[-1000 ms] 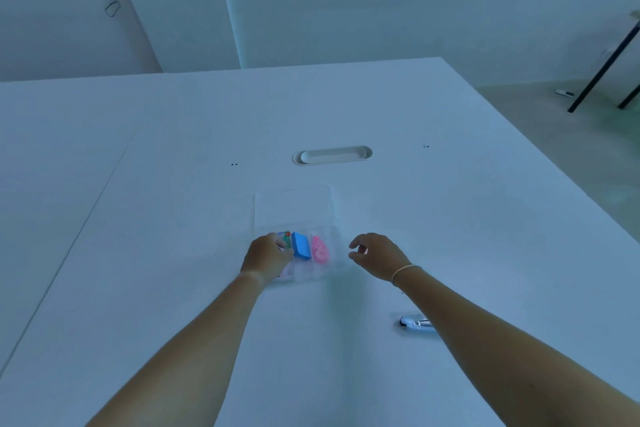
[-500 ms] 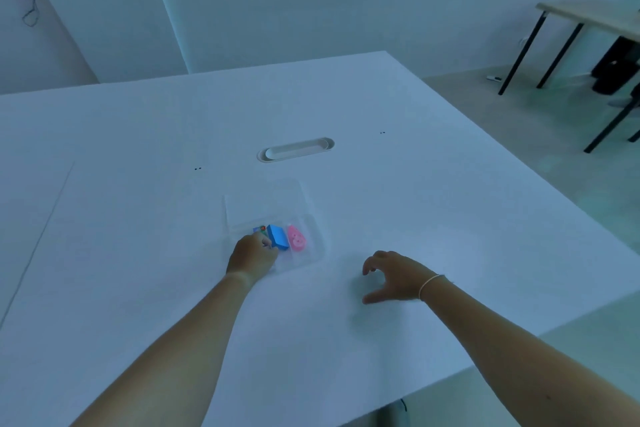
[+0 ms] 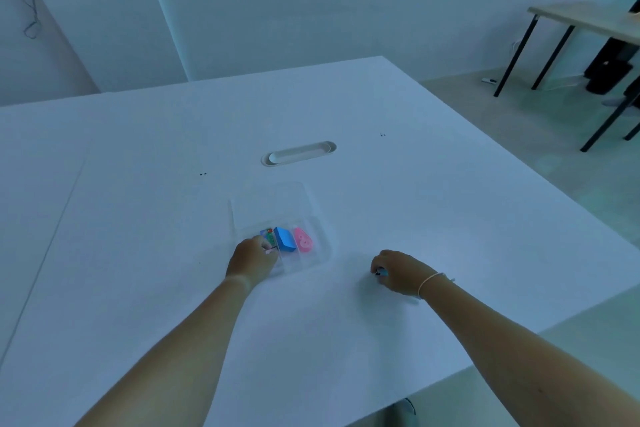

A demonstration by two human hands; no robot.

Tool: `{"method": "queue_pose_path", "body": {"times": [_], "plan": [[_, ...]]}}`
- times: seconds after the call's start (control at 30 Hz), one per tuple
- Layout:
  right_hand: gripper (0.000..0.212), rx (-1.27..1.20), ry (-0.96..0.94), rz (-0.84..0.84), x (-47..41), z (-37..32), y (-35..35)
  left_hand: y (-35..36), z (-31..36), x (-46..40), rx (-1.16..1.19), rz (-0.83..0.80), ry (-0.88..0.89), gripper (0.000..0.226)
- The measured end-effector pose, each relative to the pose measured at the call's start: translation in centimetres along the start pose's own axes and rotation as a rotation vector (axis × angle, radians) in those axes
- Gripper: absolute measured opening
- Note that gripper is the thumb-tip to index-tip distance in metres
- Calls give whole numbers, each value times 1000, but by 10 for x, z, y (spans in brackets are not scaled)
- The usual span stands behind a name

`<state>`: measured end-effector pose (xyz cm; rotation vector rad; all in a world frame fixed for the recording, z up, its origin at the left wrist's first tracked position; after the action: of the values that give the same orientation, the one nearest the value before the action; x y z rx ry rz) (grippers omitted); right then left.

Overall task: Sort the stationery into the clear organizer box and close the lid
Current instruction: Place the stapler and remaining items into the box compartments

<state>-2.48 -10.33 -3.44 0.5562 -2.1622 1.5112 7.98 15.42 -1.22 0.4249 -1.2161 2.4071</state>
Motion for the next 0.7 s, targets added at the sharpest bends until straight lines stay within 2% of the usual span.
{"method": "queue_pose_path", "body": {"times": [0.37, 0.7], "plan": [[25, -377, -148, 252, -47, -63, -61, -22, -21, -7, 72, 49, -35, 20], [26, -370, -175, 282, -98, -93, -95, -28, -38, -18, -25, 67, -125, 34]]}}
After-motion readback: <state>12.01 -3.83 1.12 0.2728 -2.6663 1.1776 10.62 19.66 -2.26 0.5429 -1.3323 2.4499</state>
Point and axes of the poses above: each hand's wrist, its own x-axis away from the middle knuckle, its own y-axis out of the palm, z = x × y, the point moved 8 cm from there along -x, towards the middle knuckle, and after that the axes turned 14 degrees about -z, right-handed, at the moved point
